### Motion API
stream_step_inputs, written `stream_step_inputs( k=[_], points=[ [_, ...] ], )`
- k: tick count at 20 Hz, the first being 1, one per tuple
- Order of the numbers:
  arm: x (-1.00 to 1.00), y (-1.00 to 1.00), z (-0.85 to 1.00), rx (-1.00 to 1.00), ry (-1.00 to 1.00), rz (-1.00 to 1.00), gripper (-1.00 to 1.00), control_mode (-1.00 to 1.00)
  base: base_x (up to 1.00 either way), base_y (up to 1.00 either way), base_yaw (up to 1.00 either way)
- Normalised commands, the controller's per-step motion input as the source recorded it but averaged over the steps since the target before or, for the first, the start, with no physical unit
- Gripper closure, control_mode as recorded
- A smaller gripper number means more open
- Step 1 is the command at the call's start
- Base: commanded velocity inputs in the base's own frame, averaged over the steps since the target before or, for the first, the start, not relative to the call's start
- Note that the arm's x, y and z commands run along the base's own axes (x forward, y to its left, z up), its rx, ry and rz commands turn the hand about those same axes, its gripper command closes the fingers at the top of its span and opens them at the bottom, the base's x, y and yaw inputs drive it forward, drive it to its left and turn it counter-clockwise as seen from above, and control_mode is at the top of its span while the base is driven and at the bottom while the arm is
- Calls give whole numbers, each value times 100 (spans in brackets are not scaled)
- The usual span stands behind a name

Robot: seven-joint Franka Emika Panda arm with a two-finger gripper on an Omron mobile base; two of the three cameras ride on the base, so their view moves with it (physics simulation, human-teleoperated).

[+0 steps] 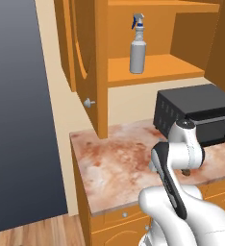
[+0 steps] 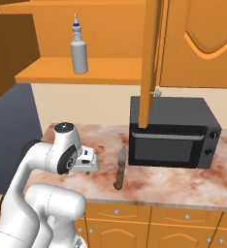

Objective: Move the cutting board and knife to the sink. Then move spray from the cabinet to the counter.

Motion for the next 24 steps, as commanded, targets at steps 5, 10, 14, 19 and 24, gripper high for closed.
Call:
stream_step_inputs(
  k=[5,10,14,19,24],
  points=[
    [0,0,0,0,0,0,-100,100,0,0,0],
    [12,-10,0,0,0,-4,-100,-100,1,0,0],
    [27,-28,0,0,0,-13,-100,-100,0,0,0],
    [40,-26,0,0,1,-14,-100,-100,0,0,0],
    [43,-31,-1,0,13,-12,-100,-100,0,0,0]
  ],
)
